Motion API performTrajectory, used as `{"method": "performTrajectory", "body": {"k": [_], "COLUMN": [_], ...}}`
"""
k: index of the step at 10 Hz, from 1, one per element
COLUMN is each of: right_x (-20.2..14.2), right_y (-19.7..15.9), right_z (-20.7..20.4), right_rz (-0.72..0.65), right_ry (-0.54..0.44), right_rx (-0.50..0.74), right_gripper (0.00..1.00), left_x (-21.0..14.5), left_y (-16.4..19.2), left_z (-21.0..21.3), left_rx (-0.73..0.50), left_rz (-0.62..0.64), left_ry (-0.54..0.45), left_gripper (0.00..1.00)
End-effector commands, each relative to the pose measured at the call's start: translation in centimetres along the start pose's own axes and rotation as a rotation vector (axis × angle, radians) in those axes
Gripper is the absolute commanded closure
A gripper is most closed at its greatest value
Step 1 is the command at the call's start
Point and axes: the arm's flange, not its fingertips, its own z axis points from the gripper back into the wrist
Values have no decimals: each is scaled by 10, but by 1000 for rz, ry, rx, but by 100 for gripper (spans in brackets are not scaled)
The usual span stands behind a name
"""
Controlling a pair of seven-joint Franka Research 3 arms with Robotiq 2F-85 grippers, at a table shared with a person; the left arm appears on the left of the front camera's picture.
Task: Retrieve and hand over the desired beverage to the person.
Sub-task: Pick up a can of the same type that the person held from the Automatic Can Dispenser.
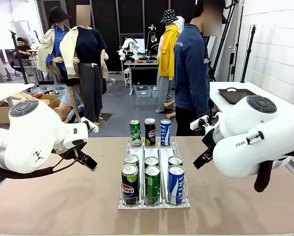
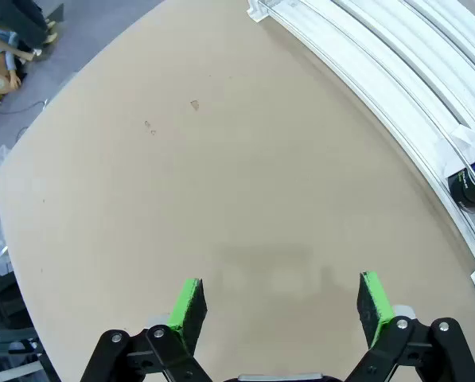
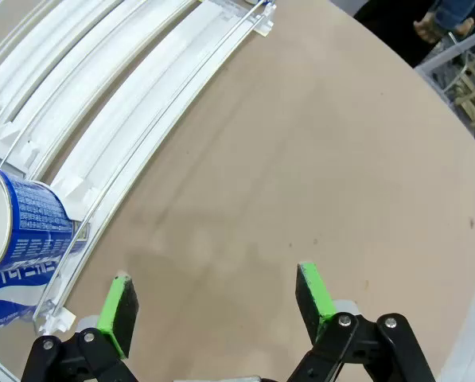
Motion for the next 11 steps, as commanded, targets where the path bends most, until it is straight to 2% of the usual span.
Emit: {"method": "performTrajectory", "body": {"k": [1,11], "right_x": [0,0], "right_y": [0,0], "right_z": [0,0], "right_rz": [0,0], "right_ry": [0,0], "right_rx": [0,0], "right_gripper": [0,0], "left_x": [0,0], "left_y": [0,0], "left_z": [0,0], "left_rx": [0,0], "left_rz": [0,0], "left_ry": [0,0], "left_gripper": [0,0]}}
